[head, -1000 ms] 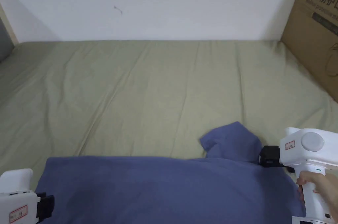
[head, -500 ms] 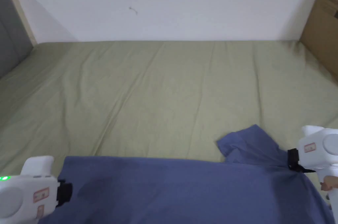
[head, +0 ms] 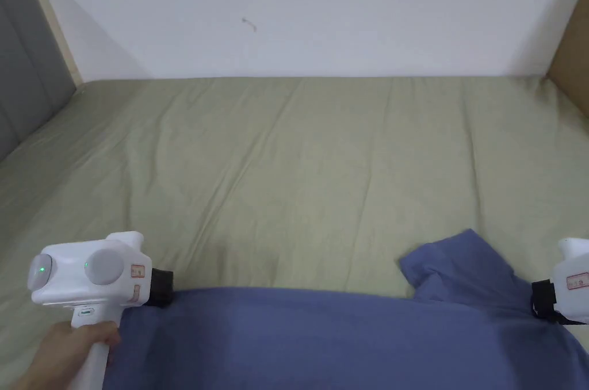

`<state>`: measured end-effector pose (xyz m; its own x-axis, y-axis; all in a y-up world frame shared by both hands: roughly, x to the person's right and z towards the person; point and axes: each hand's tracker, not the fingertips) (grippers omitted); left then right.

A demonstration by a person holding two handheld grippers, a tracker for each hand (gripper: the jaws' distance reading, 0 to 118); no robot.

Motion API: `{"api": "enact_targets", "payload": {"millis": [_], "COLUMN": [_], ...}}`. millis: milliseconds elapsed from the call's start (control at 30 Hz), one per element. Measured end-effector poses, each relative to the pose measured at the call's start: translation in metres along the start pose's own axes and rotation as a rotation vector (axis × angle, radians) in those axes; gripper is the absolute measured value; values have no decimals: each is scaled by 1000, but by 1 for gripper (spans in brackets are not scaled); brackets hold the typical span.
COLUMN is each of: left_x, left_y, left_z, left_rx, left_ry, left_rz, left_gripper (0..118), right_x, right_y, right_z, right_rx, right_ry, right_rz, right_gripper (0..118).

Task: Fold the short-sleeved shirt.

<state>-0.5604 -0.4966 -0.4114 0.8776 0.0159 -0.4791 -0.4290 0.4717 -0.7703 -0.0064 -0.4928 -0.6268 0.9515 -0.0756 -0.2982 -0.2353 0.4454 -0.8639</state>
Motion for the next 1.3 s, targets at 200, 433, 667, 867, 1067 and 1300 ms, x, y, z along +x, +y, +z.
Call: {"api": "enact_targets", "payload": {"millis": [200,433,667,867,1067,1300], "left_x": [10,-12,-37,-42,-58,-57], "left_y": [-11,-64,-153,-240,-259,-240], "left_z": [40,141,206,186,165,210], "left_rx": [51,160,179,46,53,186], "left_ry": [13,-55,-72,-51,12,-150], "left_rz": [-126,-78,-61,-57,32,124], "left_gripper": [2,2,2,2,85,66], "right_x": [-1,7,16,29,40,12], "right_y": [-3,-43,-148,-251,-282,-254], "right_z": [47,142,199,181,144,185], "right_rx": [53,160,167,46,-1,183], "right_ry": [31,68,86,66,-25,22], "right_rz": [11,22,43,-1,-39,-27], "right_gripper": [3,3,3,3,75,48]}}
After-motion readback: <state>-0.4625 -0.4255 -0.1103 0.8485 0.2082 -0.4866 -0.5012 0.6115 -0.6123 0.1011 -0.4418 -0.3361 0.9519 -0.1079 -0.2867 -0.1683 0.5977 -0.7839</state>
